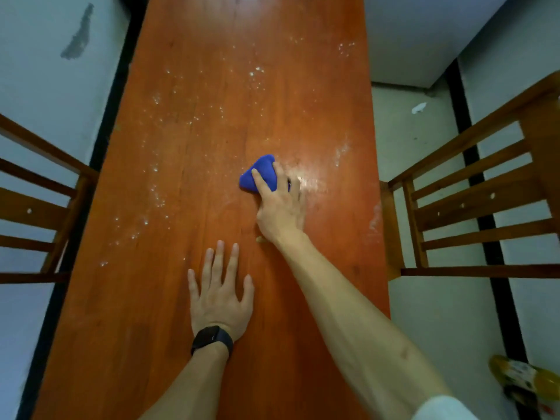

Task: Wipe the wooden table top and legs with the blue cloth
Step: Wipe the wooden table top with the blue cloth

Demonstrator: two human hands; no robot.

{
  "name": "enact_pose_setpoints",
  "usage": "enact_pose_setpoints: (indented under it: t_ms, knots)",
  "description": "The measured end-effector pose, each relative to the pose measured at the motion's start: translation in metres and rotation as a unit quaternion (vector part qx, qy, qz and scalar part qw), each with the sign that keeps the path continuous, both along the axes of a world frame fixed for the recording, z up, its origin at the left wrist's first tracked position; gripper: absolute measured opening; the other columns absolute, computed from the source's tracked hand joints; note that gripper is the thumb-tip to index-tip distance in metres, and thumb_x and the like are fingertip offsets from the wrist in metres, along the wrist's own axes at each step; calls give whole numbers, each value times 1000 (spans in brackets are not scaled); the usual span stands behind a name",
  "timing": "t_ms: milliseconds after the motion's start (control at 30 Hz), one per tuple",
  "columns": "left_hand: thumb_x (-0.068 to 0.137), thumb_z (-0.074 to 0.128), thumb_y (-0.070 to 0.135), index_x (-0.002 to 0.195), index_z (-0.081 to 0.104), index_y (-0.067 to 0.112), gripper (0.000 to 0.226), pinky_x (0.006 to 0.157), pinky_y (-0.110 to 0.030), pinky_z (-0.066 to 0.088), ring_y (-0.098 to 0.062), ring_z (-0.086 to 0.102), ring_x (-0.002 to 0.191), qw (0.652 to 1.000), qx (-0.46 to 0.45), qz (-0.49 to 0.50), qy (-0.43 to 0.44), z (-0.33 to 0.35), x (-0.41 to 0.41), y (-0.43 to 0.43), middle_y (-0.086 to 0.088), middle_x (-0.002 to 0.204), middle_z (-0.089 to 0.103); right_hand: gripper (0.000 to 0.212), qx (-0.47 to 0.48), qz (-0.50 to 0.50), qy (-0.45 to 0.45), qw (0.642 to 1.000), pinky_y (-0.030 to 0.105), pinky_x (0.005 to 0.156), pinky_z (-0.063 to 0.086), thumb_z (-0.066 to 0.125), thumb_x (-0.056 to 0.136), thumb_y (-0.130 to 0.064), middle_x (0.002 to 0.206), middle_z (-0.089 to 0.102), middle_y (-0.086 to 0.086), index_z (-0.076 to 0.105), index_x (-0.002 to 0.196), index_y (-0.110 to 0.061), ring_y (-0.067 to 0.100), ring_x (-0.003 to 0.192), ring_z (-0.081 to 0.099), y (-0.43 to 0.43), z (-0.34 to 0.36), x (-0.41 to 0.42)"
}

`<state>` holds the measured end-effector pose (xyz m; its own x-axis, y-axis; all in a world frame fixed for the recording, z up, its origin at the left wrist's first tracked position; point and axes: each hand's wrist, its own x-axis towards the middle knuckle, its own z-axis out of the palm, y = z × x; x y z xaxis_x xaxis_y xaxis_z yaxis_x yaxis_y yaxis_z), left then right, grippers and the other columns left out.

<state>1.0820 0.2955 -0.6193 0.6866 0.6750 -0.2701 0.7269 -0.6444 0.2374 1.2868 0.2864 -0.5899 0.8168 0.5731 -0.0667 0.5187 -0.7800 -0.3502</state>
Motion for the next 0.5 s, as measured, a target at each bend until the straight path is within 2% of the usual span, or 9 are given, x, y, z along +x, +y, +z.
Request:
enact_pose_setpoints:
  t_ms: [67, 133, 200, 267, 367, 433, 500]
  knots:
    - [94, 16, 61, 155, -2, 42, 66, 122, -49, -4, -10, -12, 150, 1000, 4, 0, -3, -1, 0, 0, 12, 164, -8, 68, -17, -27, -16, 999, 49, 111, 29, 51, 89, -18, 161, 19, 5, 29, 151, -37, 35, 135, 27, -11, -7, -7]
    - [94, 16, 60, 155, -2, 41, 66, 122, -48, -6, -10, -12, 150, 1000, 5, -5, -5, -1, 0, 0, 12, 164, -8, 68, -39, -152, -24, 987, 48, 106, 32, 49, 91, -21, 160, 20, 7, 26, 152, -36, 35, 135, 30, -47, -9, -2]
    - [94, 16, 60, 155, -2, 40, 66, 122, -48, -7, -10, -14, 150, 1000, 2, -9, -5, 1, 0, -1, 12, 164, -10, 70, -67, -293, -18, 954, 45, 102, 34, 48, 91, -21, 160, 18, 8, 22, 153, -37, 34, 133, 31, -93, -5, 4]
    - [94, 13, 61, 155, -4, 40, 67, 121, -48, -7, -10, -15, 150, 1000, 0, -10, 1, 2, -1, -1, 11, 163, -13, 70, -90, -412, 39, 906, 47, 104, 33, 46, 92, -22, 160, 15, 11, 19, 155, -35, 37, 134, 30, -145, 0, 6]
    - [93, 9, 61, 155, -8, 39, 68, 121, -49, -7, -12, -17, 149, 1000, 1, -9, 10, 3, -1, -1, 10, 163, -17, 62, -28, -522, 131, 842, 52, 107, 35, 41, 96, -22, 158, 16, 18, 21, 154, -31, 42, 132, 33, -215, 9, -10]
    - [93, 10, 60, 155, -9, 39, 68, 121, -49, -6, -12, -17, 149, 1000, 0, -12, 11, 3, 0, -1, 9, 163, -16, 56, 16, -524, 99, 846, 51, 109, 34, 39, 101, -24, 159, 15, 15, 22, 154, -31, 38, 136, 29, -231, 11, -40]
    - [94, 12, 60, 155, -8, 38, 67, 121, -50, -6, -12, -16, 150, 1000, 4, -15, 8, 3, -1, -2, 8, 163, -14, 54, 61, -458, 27, 886, 47, 111, 31, 42, 102, -24, 159, 18, 12, 26, 153, -31, 33, 140, 25, -212, 19, -72]
